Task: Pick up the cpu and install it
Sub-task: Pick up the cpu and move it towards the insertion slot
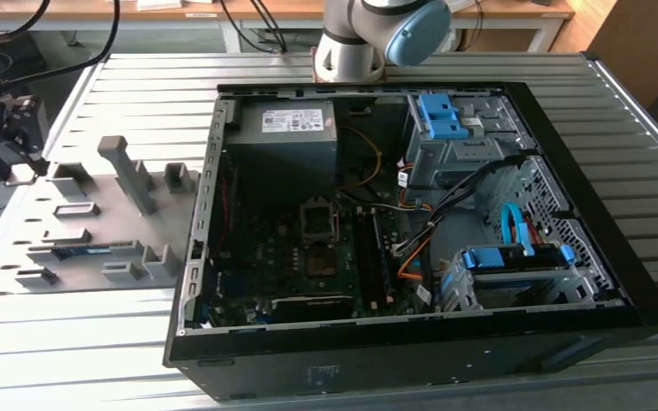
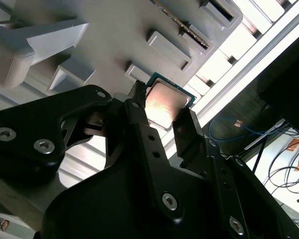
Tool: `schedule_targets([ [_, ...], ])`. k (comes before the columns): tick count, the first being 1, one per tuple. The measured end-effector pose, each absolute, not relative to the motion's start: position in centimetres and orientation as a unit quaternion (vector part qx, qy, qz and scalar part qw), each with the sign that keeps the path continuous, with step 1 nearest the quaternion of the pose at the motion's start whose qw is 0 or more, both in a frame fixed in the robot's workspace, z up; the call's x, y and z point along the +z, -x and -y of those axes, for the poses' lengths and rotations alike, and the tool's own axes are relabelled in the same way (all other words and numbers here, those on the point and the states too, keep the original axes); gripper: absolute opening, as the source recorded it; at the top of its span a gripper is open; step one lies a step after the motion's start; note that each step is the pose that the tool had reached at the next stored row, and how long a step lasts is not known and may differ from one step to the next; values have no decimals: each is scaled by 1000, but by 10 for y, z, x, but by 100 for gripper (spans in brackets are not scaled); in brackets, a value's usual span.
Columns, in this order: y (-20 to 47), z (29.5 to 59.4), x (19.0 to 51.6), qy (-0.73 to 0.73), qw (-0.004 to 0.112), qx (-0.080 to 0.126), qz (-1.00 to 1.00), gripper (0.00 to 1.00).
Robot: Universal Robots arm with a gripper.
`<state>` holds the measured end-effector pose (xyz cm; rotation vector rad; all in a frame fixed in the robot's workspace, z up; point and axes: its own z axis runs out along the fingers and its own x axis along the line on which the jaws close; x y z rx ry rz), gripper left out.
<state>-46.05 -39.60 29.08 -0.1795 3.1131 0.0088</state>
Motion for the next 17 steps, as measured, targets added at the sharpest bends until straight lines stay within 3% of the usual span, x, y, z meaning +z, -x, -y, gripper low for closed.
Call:
schedule_targets([
  [17,461,396,310,58,12,3,-998,47],
])
